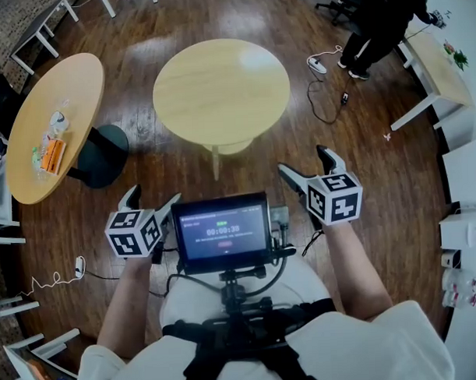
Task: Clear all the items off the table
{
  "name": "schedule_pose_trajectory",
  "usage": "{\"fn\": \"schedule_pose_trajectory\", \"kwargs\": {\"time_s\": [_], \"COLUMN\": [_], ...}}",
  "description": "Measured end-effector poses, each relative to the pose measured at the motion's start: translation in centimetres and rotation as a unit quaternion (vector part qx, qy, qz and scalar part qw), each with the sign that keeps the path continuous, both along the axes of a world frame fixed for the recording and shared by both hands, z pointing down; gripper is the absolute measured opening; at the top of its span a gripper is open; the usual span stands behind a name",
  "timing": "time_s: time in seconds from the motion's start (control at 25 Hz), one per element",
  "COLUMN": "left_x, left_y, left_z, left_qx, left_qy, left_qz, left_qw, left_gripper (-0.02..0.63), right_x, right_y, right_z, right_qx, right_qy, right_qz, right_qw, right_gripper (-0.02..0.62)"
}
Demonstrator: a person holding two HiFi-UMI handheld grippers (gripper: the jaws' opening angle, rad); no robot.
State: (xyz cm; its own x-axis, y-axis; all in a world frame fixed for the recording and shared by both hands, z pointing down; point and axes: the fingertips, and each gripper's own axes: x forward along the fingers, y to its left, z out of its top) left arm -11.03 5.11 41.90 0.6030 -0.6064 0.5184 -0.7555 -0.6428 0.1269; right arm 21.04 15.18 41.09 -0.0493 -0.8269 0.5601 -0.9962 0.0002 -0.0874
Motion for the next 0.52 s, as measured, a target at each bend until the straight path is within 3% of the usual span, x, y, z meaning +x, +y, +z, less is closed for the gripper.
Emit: {"fn": "schedule_pose_trajectory", "kwargs": {"time_s": [0.52], "left_x": [-0.35], "left_y": [-0.16], "left_z": [0.55], "left_qx": [-0.003], "left_qy": [0.002], "left_qz": [-0.006], "left_qw": [1.0], "left_gripper": [0.494], "right_x": [-0.48], "right_y": [-0.32], "right_z": [0.29], "right_qx": [0.0], "right_qy": [-0.001], "right_qz": [-0.007], "right_qw": [1.0], "right_gripper": [0.482]}}
